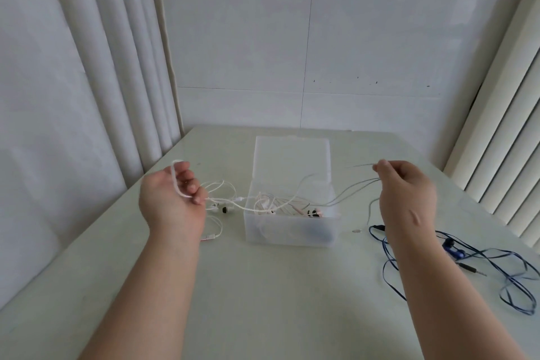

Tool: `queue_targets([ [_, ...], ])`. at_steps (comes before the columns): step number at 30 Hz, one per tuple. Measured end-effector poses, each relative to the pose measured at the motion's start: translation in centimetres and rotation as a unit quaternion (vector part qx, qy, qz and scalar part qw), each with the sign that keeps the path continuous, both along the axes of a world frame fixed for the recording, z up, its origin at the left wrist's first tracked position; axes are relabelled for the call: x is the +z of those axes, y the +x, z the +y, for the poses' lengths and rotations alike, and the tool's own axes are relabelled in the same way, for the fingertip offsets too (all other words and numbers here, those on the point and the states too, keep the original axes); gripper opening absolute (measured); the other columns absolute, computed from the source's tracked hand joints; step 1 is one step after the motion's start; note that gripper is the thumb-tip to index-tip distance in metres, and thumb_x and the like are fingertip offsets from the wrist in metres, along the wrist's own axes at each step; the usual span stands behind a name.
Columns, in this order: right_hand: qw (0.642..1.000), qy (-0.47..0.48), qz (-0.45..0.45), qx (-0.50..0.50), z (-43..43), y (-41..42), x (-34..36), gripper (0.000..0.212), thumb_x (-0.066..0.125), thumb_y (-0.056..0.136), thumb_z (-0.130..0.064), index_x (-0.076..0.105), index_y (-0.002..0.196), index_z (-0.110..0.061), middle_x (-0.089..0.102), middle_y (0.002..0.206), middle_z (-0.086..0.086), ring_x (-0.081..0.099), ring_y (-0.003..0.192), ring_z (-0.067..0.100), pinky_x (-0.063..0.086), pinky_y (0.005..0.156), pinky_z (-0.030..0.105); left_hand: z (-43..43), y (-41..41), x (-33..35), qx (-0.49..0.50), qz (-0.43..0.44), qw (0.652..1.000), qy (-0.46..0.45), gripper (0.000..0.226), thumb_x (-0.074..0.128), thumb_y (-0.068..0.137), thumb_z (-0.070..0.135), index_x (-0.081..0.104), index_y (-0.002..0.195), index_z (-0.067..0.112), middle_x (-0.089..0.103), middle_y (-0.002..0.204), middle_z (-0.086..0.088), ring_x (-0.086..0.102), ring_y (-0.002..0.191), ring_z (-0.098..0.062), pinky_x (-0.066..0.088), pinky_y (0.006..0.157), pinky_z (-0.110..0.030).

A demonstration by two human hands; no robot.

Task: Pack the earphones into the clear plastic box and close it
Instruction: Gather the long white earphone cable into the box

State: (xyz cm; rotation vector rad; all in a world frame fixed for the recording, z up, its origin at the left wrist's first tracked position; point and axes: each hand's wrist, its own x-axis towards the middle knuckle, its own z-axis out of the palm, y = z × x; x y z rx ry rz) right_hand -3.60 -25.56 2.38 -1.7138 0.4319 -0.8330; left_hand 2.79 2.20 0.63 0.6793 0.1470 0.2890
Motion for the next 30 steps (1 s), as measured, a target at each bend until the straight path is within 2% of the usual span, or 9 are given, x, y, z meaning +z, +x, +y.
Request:
queue_targets([
  [4, 0.989, -0.033, 0.007, 0.144, 2.0, -0.4, 0.2, 0.018, 0.059, 0.092, -0.022, 0.07, 0.08, -0.018, 0.042, 0.043, -0.014, 0.034, 0.046, 0.012, 0.028, 0.047, 0.023, -2.4, -1.0, 0.9, -0.035, -0.092, 0.988, 0.118, 0.023, 0.044, 0.096, 0.014, 0.062, 0.084, 0.008, 0.046, 0.062, -0.001, 0.033, 0.044, -0.01, 0.021, 0.04, -0.019],
  [7, 0.967, -0.026, 0.005, 0.255, 3.2, -0.9, 0.4, 0.021, 0.059, 0.094, -0.017, 0.07, 0.075, -0.017, 0.041, 0.047, -0.013, 0.034, 0.046, 0.009, 0.03, 0.047, 0.017, -3.3, -2.1, 1.2, -0.079, -0.162, 0.969, 0.167, 0.024, 0.046, 0.093, 0.019, 0.065, 0.086, 0.006, 0.05, 0.064, -0.002, 0.034, 0.047, -0.01, 0.023, 0.041, -0.021],
  [11, 0.937, -0.038, 0.02, 0.346, 4.2, -1.5, 0.4, 0.026, 0.055, 0.096, -0.018, 0.07, 0.075, -0.016, 0.04, 0.05, -0.012, 0.033, 0.049, 0.01, 0.029, 0.047, 0.016, -4.0, -2.6, 1.3, -0.085, -0.178, 0.943, 0.268, 0.017, 0.053, 0.082, 0.019, 0.068, 0.075, 0.015, 0.053, 0.062, 0.002, 0.035, 0.047, -0.01, 0.026, 0.042, -0.02],
  [13, 0.925, -0.048, 0.038, 0.376, 4.5, -1.6, 0.3, 0.03, 0.051, 0.098, -0.016, 0.071, 0.075, -0.015, 0.041, 0.051, -0.013, 0.034, 0.05, 0.009, 0.029, 0.047, 0.015, -4.3, -2.8, 1.2, -0.069, -0.187, 0.918, 0.344, 0.021, 0.053, 0.086, 0.022, 0.069, 0.073, 0.026, 0.052, 0.061, 0.006, 0.036, 0.049, -0.009, 0.028, 0.043, -0.018],
  [16, 0.907, -0.068, 0.08, 0.408, 4.7, -1.9, 0.3, 0.033, 0.049, 0.096, -0.011, 0.072, 0.073, -0.017, 0.042, 0.053, -0.011, 0.035, 0.052, 0.01, 0.028, 0.048, 0.017, -4.5, -3.2, 1.3, -0.036, -0.205, 0.887, 0.411, 0.023, 0.051, 0.096, 0.022, 0.066, 0.079, 0.029, 0.045, 0.054, 0.005, 0.036, 0.05, -0.012, 0.033, 0.047, -0.019],
  [18, 0.902, -0.063, 0.098, 0.416, 4.9, -2.0, 0.5, 0.031, 0.049, 0.096, -0.01, 0.073, 0.077, -0.017, 0.045, 0.052, -0.013, 0.036, 0.051, 0.009, 0.028, 0.048, 0.017, -4.6, -3.3, 1.3, -0.037, -0.2, 0.887, 0.415, 0.022, 0.051, 0.094, 0.027, 0.066, 0.079, 0.03, 0.035, 0.05, 0.005, 0.029, 0.049, -0.016, 0.028, 0.046, -0.023],
  [21, 0.924, -0.124, 0.08, 0.353, 5.2, -2.0, 0.4, 0.022, 0.052, 0.096, -0.015, 0.069, 0.089, -0.025, 0.048, 0.052, -0.015, 0.04, 0.05, 0.005, 0.034, 0.05, 0.015, -4.6, -3.3, 1.2, -0.091, -0.187, 0.881, 0.424, 0.023, 0.051, 0.088, 0.031, 0.067, 0.072, 0.025, 0.029, 0.048, 0.008, 0.022, 0.047, -0.014, 0.018, 0.048, -0.025],
  [25, 0.935, -0.193, 0.052, 0.292, 5.2, -1.8, -0.1, 0.017, 0.053, 0.094, -0.024, 0.052, 0.104, -0.039, 0.038, 0.05, -0.008, 0.037, 0.049, 0.012, 0.035, 0.051, 0.028, -4.8, -3.6, 1.1, -0.168, -0.19, 0.828, 0.5, 0.024, 0.052, 0.083, 0.03, 0.065, 0.065, 0.021, 0.029, 0.05, 0.003, 0.023, 0.048, -0.011, 0.02, 0.047, -0.023],
  [30, 0.933, -0.214, 0.039, 0.288, 5.2, -1.7, -0.3, 0.026, 0.056, 0.094, -0.024, 0.058, 0.108, -0.047, 0.039, 0.05, -0.008, 0.035, 0.048, 0.009, 0.034, 0.05, 0.023, -4.8, -4.0, 1.1, -0.227, -0.193, 0.797, 0.525, 0.027, 0.052, 0.083, 0.03, 0.064, 0.063, 0.016, 0.026, 0.049, 0.003, 0.022, 0.048, -0.012, 0.018, 0.047, -0.023],
])
